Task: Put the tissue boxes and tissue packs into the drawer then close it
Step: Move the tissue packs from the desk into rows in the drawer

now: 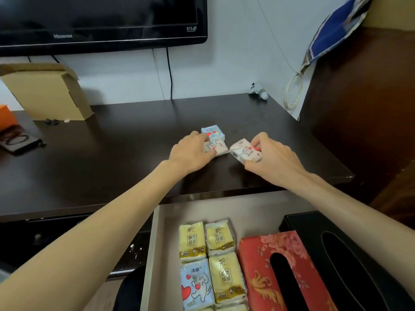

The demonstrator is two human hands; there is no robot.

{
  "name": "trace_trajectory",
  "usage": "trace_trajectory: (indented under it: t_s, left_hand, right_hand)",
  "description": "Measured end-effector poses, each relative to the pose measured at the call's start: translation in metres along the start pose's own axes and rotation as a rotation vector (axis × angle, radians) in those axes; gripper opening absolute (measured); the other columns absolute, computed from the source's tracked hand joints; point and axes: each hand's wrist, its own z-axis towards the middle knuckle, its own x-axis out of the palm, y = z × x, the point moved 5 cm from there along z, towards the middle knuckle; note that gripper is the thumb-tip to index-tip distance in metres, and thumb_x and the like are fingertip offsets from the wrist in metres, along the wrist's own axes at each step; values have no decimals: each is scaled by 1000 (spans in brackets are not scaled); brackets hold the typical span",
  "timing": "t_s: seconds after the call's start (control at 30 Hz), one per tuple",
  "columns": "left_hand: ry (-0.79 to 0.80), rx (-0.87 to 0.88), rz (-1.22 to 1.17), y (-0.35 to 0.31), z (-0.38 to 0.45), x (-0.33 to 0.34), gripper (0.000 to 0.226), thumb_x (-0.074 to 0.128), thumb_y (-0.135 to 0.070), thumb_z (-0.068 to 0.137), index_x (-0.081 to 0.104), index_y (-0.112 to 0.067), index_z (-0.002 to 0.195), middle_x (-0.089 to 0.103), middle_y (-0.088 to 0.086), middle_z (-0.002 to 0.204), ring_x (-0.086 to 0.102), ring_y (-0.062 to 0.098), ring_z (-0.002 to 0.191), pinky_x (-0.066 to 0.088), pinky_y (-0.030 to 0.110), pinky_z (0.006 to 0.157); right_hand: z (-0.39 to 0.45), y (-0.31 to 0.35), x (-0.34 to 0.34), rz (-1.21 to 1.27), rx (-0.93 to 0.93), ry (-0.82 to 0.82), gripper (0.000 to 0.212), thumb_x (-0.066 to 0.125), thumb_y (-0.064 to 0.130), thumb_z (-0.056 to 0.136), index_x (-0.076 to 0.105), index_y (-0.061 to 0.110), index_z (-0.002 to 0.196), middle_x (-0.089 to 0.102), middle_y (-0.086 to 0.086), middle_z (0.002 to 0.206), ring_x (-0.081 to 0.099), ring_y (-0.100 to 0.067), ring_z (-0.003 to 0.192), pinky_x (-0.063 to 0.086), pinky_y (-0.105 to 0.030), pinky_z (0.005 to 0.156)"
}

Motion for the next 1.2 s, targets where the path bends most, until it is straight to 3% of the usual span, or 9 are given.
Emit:
trace_trajectory:
  t_s: [0.17, 0.4, 0.47, 0.6, 0.7, 0.77, 0.97, 1.1, 1.2]
  left_hand:
    - [48, -15, 106, -15, 3, 17, 52, 56, -56, 90, 59, -17, 125, 51, 8, 127, 55, 30, 112, 42, 40, 80]
    - [99, 13, 8, -22, -28, 14, 46, 52, -52, 89, 74, -13, 100, 72, 5, 102, 65, 29, 91, 53, 36, 77]
    - [86, 42, -5, -22, -35, 10, 40, 55, -49, 90, 74, -18, 106, 71, 3, 106, 65, 27, 97, 55, 40, 81]
    - [-9, 173, -51, -15, -33, -4, 27, 68, -41, 88, 69, -26, 111, 54, -4, 120, 51, 19, 118, 49, 39, 86]
    - [223, 237, -67, -8, -28, 7, 34, 76, -41, 83, 67, -26, 112, 31, -1, 157, 17, 22, 144, 34, 49, 108]
    - [319, 242, -73, -3, -27, 14, 34, 76, -38, 83, 63, -26, 112, 32, 0, 159, 15, 25, 146, 29, 49, 111]
    - [298, 273, -15, -4, -29, 16, 32, 76, -46, 81, 61, -29, 103, 54, -1, 123, 50, 22, 113, 47, 43, 90]
    - [283, 256, -37, -1, -42, 14, 36, 80, -51, 73, 62, -30, 95, 50, -6, 108, 52, 17, 96, 42, 28, 69]
    - [260, 253, -40, 1, -60, 8, 36, 82, -51, 71, 62, -31, 93, 50, -10, 106, 52, 15, 95, 40, 26, 67]
  right_hand:
    - [-5, -15, 5, -38, 73, 41, 51, 67, 56, 88, 47, 29, 126, 54, 1, 130, 59, -23, 100, 42, -36, 66]
    - [-9, -8, 17, 45, -17, 115, 81, 66, 73, 85, 48, 21, 144, 41, 4, 141, 57, -25, 117, 45, -37, 81]
    - [-6, -6, 14, 77, -74, 153, 80, 71, 67, 86, 50, 19, 147, 40, 5, 148, 55, -18, 119, 44, -33, 85]
    - [2, -5, 4, 83, -149, 225, 62, 80, 47, 87, 62, 19, 139, 54, 3, 141, 52, -3, 87, 41, -24, 73]
    - [5, -3, -2, 95, -155, 226, 54, 84, 38, 86, 68, 19, 134, 59, 13, 112, 55, -3, 82, 42, -25, 66]
    - [5, -1, -4, 99, -152, 226, 51, 85, 36, 85, 70, 19, 130, 59, 14, 109, 57, -5, 85, 48, -28, 68]
    - [-2, 8, -4, 31, -166, 244, 49, 86, 39, 83, 72, 21, 126, 62, 0, 136, 51, -15, 116, 52, -44, 93]
    - [-10, 17, -1, 12, -187, 262, 49, 86, 41, 81, 70, 20, 122, 61, 0, 135, 50, -16, 114, 51, -47, 94]
    - [-18, 23, 2, 30, -178, 253, 42, 83, 40, 84, 66, 23, 118, 62, 1, 131, 58, -20, 114, 53, -42, 88]
